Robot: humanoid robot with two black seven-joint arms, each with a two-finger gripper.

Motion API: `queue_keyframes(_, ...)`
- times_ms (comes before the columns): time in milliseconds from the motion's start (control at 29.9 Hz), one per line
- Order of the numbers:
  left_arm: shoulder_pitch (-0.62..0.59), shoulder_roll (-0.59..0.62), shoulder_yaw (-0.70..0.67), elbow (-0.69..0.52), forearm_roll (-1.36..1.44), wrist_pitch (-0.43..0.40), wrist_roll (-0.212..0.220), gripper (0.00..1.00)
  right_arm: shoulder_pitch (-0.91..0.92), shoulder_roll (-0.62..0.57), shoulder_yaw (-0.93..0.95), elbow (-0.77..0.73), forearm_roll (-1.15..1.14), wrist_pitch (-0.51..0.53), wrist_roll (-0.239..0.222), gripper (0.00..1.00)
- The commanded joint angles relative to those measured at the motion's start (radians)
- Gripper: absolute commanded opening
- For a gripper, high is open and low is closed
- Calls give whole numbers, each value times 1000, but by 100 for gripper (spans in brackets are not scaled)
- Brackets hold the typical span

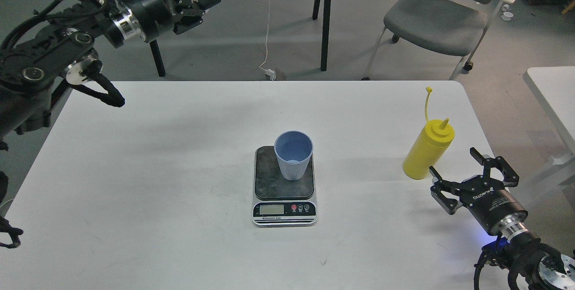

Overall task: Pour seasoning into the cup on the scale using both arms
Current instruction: 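Raise the left arm away and move the right gripper to the yellow bottle, then grasp the yellow bottle with the right gripper and lift it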

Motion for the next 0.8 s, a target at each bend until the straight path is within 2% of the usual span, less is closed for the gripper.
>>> queue_keyframes(0, 23, 2, -4, -2, 1, 0, 0, 95, 42, 32, -11, -42, -1, 0, -3, 99)
queue_keyframes(368, 21, 45, -7, -5, 2, 0, 0, 96, 107, 217, -10, -236, -103, 0, 0, 99)
queue_keyframes(770, 28, 73, -5, -14, 2, 0, 0, 96, 177, 284, -4, -323, -119, 0, 1, 99)
